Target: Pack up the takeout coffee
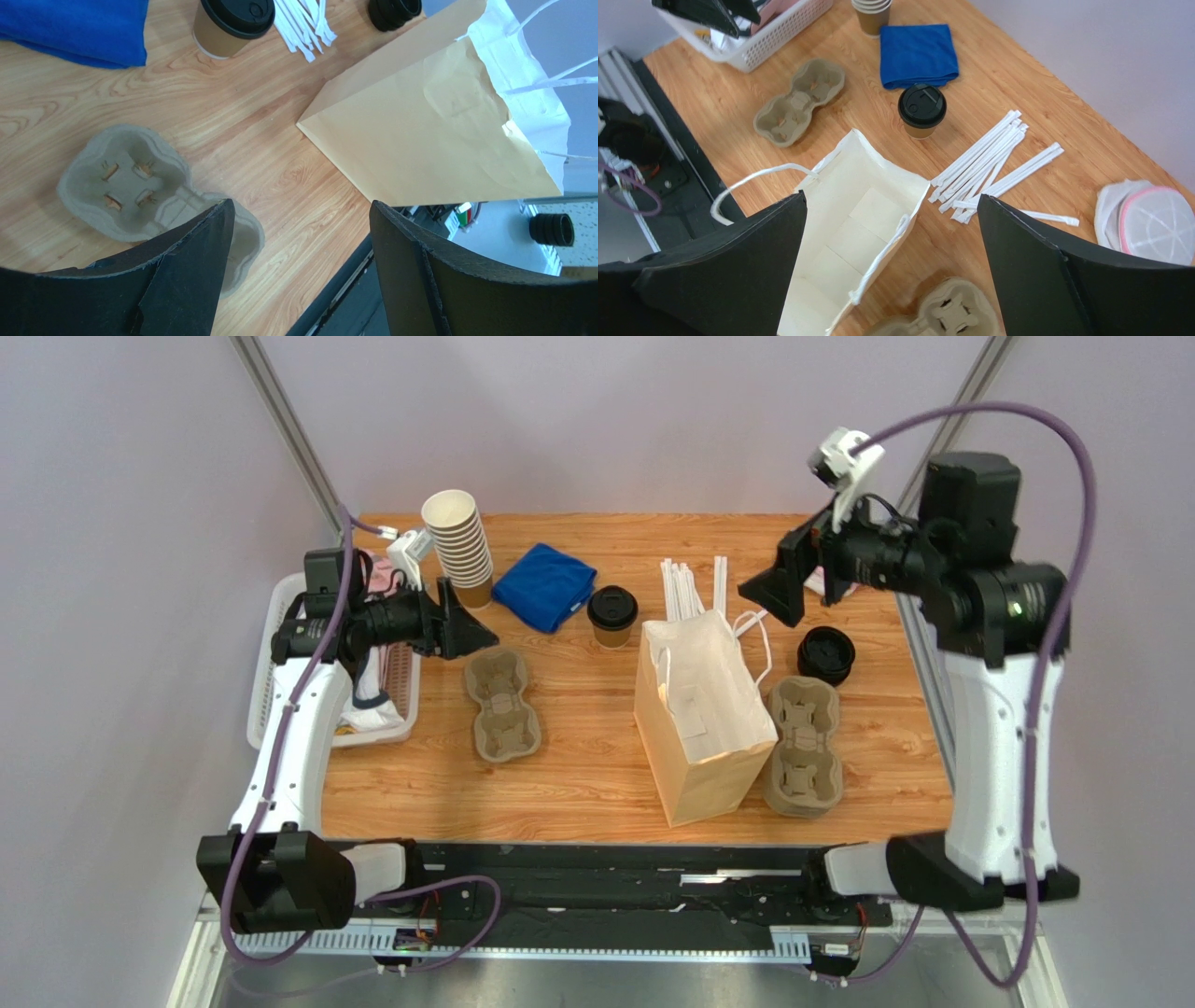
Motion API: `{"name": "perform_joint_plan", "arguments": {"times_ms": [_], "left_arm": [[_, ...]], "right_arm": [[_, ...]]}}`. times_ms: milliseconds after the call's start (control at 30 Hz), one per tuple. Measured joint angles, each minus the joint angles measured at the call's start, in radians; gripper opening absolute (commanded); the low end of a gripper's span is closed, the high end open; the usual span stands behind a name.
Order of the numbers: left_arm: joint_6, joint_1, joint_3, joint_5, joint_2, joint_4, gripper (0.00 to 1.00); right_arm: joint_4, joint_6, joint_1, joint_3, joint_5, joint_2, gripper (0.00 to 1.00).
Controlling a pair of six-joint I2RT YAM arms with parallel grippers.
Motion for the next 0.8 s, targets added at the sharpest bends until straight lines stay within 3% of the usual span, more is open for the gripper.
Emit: {"name": "perform_joint_plan", "arguments": {"times_ms": [267,600,733,800], "left_arm": [[0.045,0.000,0.001,0.033,0.038,-0.071,0.79],[0.106,0.000,0.017,0.039,0.085,-0.142,0.81],[0.158,0.000,0.045,0.032,0.119,-0.199,0.96],[0.181,0.000,0.058,0.031,0.130,-0.226,0.97]], "right_arm": [[-0.082,-0.280,0.027,0.218,-0.090,0.360,0.92],[-0.109,-0.523,0.216,0.140,0.031,0.385,0.70],[-0.109,-0.555,0.211,0.111,0.074,0.401,0.66],[-0.109,-0.575,0.208,0.099,0.089,0.412,0.64]]}}
